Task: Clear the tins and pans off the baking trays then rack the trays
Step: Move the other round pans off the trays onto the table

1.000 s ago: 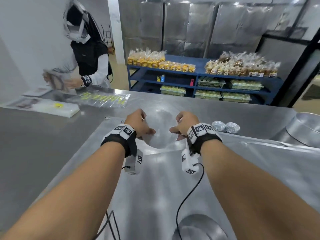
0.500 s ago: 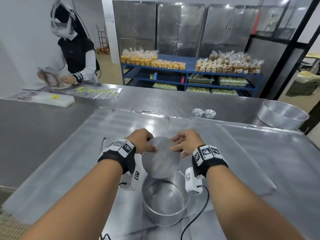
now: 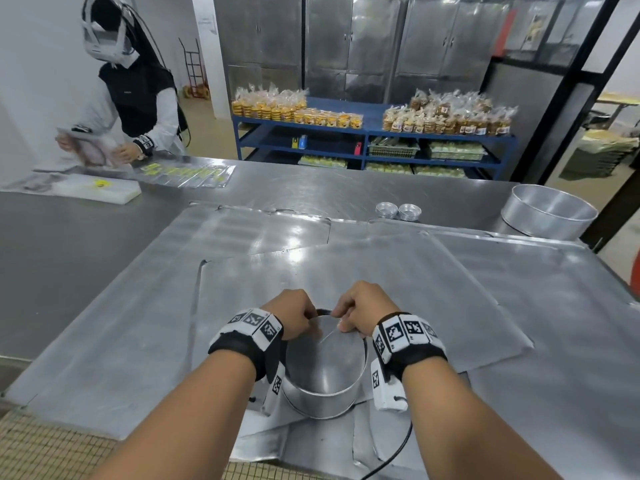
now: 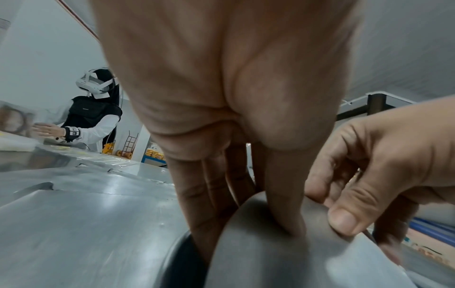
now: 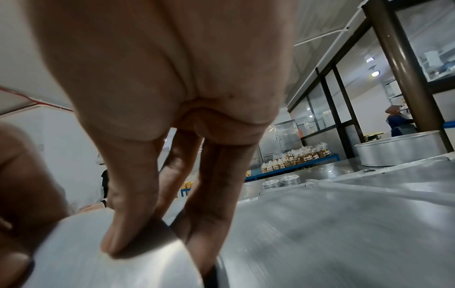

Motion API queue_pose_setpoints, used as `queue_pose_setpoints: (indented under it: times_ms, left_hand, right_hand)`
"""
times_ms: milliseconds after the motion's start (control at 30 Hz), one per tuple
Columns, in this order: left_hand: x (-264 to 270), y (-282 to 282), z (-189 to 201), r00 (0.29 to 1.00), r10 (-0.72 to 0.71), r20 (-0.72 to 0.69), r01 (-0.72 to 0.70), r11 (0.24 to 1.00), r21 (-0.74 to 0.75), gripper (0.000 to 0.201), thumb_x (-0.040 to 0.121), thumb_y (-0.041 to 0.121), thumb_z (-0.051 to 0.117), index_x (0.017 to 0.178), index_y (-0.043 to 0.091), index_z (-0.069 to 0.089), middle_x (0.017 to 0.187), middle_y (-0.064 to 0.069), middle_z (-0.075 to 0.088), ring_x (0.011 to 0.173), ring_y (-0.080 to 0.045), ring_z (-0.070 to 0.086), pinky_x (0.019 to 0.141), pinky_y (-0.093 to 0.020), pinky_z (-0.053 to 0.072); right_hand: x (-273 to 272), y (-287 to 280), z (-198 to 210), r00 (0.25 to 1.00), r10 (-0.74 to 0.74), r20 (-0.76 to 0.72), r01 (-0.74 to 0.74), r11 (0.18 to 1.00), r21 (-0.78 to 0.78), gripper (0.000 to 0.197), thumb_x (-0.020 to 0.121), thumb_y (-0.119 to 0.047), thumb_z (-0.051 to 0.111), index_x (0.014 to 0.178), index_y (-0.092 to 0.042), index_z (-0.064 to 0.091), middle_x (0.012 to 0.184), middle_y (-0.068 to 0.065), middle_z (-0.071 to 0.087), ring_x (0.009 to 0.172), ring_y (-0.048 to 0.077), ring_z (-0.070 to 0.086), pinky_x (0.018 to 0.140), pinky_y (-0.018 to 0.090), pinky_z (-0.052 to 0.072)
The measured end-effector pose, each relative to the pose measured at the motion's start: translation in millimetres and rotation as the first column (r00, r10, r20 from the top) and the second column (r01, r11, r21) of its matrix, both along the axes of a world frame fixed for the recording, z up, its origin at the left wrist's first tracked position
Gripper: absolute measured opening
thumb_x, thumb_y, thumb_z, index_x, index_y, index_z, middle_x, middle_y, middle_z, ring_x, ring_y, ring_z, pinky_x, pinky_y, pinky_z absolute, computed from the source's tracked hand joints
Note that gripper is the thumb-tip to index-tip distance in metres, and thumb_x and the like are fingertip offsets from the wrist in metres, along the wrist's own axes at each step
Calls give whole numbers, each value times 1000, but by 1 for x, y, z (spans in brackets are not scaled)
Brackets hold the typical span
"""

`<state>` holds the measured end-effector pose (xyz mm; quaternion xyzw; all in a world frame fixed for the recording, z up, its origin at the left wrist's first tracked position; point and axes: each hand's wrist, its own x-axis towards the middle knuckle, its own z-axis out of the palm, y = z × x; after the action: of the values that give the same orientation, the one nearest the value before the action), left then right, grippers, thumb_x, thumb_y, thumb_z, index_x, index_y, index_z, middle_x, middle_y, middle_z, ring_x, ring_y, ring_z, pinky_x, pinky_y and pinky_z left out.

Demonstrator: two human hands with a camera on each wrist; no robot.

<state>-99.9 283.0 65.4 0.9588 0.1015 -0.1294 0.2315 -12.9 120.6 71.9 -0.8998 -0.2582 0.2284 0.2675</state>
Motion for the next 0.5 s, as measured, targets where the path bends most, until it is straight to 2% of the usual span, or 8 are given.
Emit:
queue_pose_setpoints:
  times_ms: [67, 167, 267, 333, 400, 433, 500]
  left_hand:
    - [0, -1, -4, 999, -30, -33, 30, 999, 17, 15, 86, 27, 74, 97, 22, 82, 93, -4, 76, 87, -21, 69, 70, -27, 53]
    - [3, -2, -8, 994, -87, -67, 89, 996, 25, 25, 80, 29, 81, 104, 23, 81, 99, -2, 75, 90, -20, 69, 73, -26, 54]
    - [7, 2, -10, 996, -91, -15, 91, 996, -12, 31, 77, 25, 83, 108, 21, 80, 101, -1, 76, 93, -18, 70, 76, -24, 53]
    - [10, 7, -8, 997, -51, 63, 55, 996, -66, 28, 77, 16, 80, 105, 20, 79, 98, 1, 76, 92, -15, 70, 78, -22, 53]
    - [14, 12, -5, 990, 0, 138, 12, 996, -85, 23, 78, 13, 76, 101, 17, 77, 92, 3, 73, 86, -12, 66, 81, -21, 53]
    - [15, 15, -5, 987, 17, 159, -6, 997, -74, 21, 81, 13, 73, 101, 17, 75, 90, 4, 70, 84, -12, 63, 79, -21, 52]
    - [15, 21, -7, 992, 38, 120, -33, 999, -38, 24, 86, 18, 69, 109, 18, 69, 96, 2, 66, 90, -14, 59, 77, -20, 47]
  right_hand:
    - [-4, 1, -6, 1000, 11, 0, -11, 999, -36, 25, 69, -4, 86, 87, -21, 80, 76, -4, 68, 67, 12, 66, 64, 22, 54]
    - [-10, 5, -12, 999, 36, -8, -36, 996, -80, 25, 70, -5, 85, 88, -21, 80, 73, -5, 67, 73, 16, 67, 70, 23, 54]
    - [-14, 10, -16, 997, 77, 32, -72, 989, -125, 29, 73, -4, 80, 95, -23, 80, 91, 0, 75, 85, 18, 71, 86, 28, 57]
    - [-15, 10, -20, 997, 49, 66, -42, 993, -106, 33, 73, -3, 73, 95, -26, 80, 94, 1, 76, 86, 20, 72, 86, 30, 58]
    - [-14, 6, -21, 992, -34, 121, 40, 998, -46, 31, 73, -4, 64, 89, -26, 79, 86, 2, 75, 81, 21, 71, 80, 30, 59]
    - [-12, 4, -21, 986, -83, 142, 86, 996, -14, 29, 73, -5, 64, 88, -25, 78, 83, 1, 73, 79, 20, 70, 78, 28, 58]
    - [-9, -3, -22, 976, -168, 136, 168, 986, 18, 28, 72, -9, 75, 94, -26, 75, 83, -4, 68, 79, 16, 66, 76, 23, 52]
